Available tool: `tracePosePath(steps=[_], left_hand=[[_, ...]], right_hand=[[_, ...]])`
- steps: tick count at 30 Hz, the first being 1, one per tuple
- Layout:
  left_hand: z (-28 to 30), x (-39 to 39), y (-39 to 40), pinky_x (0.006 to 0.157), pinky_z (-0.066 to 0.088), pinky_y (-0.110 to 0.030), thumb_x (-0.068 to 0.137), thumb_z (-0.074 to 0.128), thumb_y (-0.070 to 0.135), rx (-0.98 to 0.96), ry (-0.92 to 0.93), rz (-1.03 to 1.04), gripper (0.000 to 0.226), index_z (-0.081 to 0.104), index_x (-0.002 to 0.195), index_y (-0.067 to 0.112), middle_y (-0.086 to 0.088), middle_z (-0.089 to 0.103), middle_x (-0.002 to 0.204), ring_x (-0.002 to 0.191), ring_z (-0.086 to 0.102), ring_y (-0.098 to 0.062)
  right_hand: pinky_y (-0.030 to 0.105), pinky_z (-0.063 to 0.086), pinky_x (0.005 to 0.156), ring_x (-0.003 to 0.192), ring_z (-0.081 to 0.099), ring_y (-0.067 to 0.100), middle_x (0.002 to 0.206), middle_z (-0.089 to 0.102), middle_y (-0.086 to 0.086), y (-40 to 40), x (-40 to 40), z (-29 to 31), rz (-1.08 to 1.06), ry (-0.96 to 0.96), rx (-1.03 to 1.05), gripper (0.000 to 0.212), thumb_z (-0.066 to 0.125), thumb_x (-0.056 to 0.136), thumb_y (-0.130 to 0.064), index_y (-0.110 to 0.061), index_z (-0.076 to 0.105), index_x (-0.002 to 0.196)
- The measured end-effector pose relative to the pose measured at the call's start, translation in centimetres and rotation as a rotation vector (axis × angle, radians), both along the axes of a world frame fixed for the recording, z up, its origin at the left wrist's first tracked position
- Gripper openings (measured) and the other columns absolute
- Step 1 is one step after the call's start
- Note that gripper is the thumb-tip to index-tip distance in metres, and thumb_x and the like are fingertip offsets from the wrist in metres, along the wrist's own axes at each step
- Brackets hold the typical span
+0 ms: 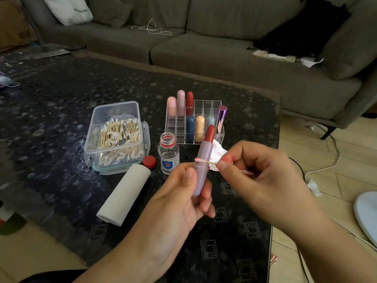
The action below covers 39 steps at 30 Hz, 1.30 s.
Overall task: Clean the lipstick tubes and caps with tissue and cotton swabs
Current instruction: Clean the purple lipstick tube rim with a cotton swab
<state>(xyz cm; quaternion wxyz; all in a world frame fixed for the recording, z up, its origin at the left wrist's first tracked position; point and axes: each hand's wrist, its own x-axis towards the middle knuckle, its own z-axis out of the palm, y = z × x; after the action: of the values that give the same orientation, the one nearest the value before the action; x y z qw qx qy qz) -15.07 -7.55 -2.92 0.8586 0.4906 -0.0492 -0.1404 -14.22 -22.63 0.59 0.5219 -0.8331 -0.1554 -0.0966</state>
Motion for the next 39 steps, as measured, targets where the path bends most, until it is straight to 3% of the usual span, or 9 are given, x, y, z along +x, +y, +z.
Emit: tracePosePath(steps=[4, 7, 10, 14, 18, 24, 30, 35, 39], left_hand=[[-0.05, 0.22, 0.24, 0.055, 0.046, -0.026, 0.079, 0.050, 0.027, -0.041, -0.003, 0.000, 0.022, 0.071, 0.081, 0.022, -0.004, 0.054, 0.066, 0.056, 0.048, -0.013], [-0.07, 0.11, 0.24, 0.056, 0.046, -0.025, 0.078, 0.051, 0.023, -0.025, -0.006, 0.016, 0.019, 0.070, 0.083, 0.018, -0.005, 0.056, 0.068, 0.058, 0.048, -0.014], [-0.04, -0.09, 0.19, 0.057, 0.047, -0.025, 0.078, 0.051, 0.023, 0.013, -0.016, 0.013, 0.022, 0.064, 0.093, 0.013, -0.003, 0.056, 0.068, 0.058, 0.048, -0.013], [0.02, -0.10, 0.08, 0.058, 0.047, -0.024, 0.078, 0.052, 0.024, 0.058, -0.038, 0.026, 0.026, 0.059, 0.099, 0.010, -0.001, 0.056, 0.068, 0.059, 0.048, -0.012], [-0.16, -0.06, 0.05, 0.060, 0.048, -0.022, 0.077, 0.054, 0.024, 0.093, -0.042, 0.037, 0.029, 0.061, 0.100, 0.009, 0.000, 0.058, 0.069, 0.060, 0.050, -0.010], [-0.24, -0.18, -0.07, 0.064, 0.049, -0.023, 0.087, 0.060, 0.032, 0.133, -0.041, 0.031, 0.018, 0.073, 0.087, 0.019, 0.003, 0.057, 0.070, 0.065, 0.052, -0.010], [-0.23, -0.19, -0.17, 0.057, 0.049, -0.024, 0.077, 0.055, 0.022, 0.097, -0.049, 0.010, 0.028, 0.055, 0.102, 0.008, 0.003, 0.057, 0.065, 0.059, 0.053, -0.011], [-0.34, -0.09, -0.09, 0.058, 0.047, -0.023, 0.078, 0.051, 0.024, 0.153, -0.103, 0.042, 0.026, 0.052, 0.101, 0.013, 0.007, 0.047, 0.060, 0.056, 0.046, -0.006], [-0.53, -0.05, 0.12, 0.060, 0.045, -0.024, 0.081, 0.050, 0.028, 0.192, -0.147, 0.066, 0.016, 0.058, 0.094, 0.024, 0.008, 0.046, 0.062, 0.058, 0.045, -0.005]], right_hand=[[0.013, 0.031, 0.045, 0.045, 0.036, 0.005, 0.049, 0.043, 0.002, 0.09, -0.02, -0.09, 0.005, 0.007, 0.061, 0.018, 0.067, 0.086, -0.018, -0.017, 0.062, 0.069], [0.010, 0.031, 0.046, 0.045, 0.035, 0.002, 0.050, 0.042, -0.005, -0.01, 0.09, 0.01, -0.022, -0.035, 0.143, 0.016, 0.064, 0.086, -0.023, -0.019, 0.062, 0.071], [0.009, 0.031, 0.046, 0.046, 0.037, 0.002, 0.051, 0.043, -0.006, -0.14, 0.31, 0.07, -0.049, -0.061, 0.122, 0.016, 0.064, 0.086, -0.027, -0.021, 0.061, 0.072], [0.013, 0.032, 0.046, 0.046, 0.036, 0.005, 0.050, 0.042, 0.002, -0.12, 0.25, -0.02, -0.029, -0.022, 0.046, 0.016, 0.066, 0.086, -0.018, -0.019, 0.062, 0.071], [0.012, 0.032, 0.044, 0.043, 0.037, 0.005, 0.047, 0.043, -0.004, -0.05, 0.15, 0.00, 0.000, 0.004, 0.022, 0.019, 0.066, 0.086, -0.023, -0.018, 0.061, 0.068], [0.011, 0.030, 0.043, 0.044, 0.034, 0.004, 0.049, 0.042, 0.000, -0.23, 0.26, 0.12, -0.067, -0.043, 0.082, 0.016, 0.065, 0.087, -0.019, -0.018, 0.062, 0.071], [0.010, 0.031, 0.044, 0.043, 0.037, 0.003, 0.047, 0.043, -0.007, 0.16, 0.01, -0.08, -0.014, -0.002, -0.040, 0.019, 0.066, 0.084, -0.022, -0.020, 0.060, 0.066], [0.012, 0.031, 0.045, 0.045, 0.035, 0.005, 0.050, 0.041, -0.004, -0.02, 0.18, -0.11, -0.035, -0.035, 0.058, 0.015, 0.065, 0.085, -0.025, -0.019, 0.061, 0.071], [0.012, 0.033, 0.045, 0.045, 0.038, 0.007, 0.050, 0.044, 0.000, 0.12, 0.07, -0.11, 0.001, -0.028, -0.039, 0.017, 0.065, 0.088, -0.024, -0.022, 0.062, 0.071]])
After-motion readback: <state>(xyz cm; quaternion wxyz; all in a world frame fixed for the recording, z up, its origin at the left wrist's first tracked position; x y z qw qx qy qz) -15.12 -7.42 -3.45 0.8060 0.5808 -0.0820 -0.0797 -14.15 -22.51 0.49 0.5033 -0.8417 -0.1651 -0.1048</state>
